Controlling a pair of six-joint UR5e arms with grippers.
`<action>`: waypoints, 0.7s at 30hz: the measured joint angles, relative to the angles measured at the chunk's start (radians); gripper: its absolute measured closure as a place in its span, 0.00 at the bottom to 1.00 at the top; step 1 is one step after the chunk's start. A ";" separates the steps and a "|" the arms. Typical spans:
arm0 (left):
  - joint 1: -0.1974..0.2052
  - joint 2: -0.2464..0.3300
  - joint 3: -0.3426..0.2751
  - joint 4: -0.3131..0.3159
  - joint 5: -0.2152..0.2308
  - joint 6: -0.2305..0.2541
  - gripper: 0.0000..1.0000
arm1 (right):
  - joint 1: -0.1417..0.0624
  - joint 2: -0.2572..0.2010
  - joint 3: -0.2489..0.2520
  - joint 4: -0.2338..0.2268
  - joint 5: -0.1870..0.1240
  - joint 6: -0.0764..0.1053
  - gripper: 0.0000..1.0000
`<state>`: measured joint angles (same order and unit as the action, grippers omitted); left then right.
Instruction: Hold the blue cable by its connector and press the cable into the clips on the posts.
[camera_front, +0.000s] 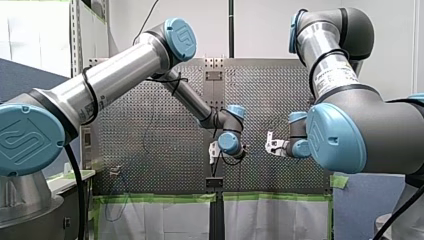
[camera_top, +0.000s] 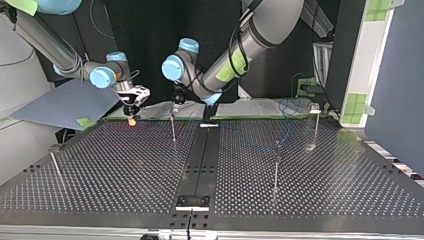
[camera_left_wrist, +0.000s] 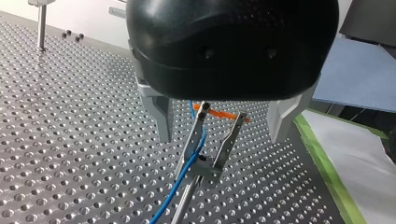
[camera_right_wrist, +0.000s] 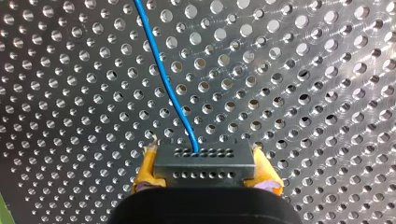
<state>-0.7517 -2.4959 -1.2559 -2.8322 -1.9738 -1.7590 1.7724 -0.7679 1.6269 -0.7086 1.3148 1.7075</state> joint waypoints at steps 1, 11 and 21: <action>0.000 0.000 0.000 0.000 0.000 -0.001 0.00 | -0.001 0.000 0.000 0.000 0.000 0.000 1.00; -0.004 0.000 0.000 -0.004 0.000 -0.006 0.00 | -0.001 0.003 0.000 0.002 -0.001 0.000 1.00; -0.012 0.002 -0.003 -0.005 -0.025 -0.005 0.00 | -0.004 0.004 0.000 0.002 -0.002 -0.001 1.00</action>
<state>-0.7636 -2.4934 -1.2589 -2.8374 -1.9993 -1.7641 1.7684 -0.7634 1.6269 -0.7067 1.3132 1.7066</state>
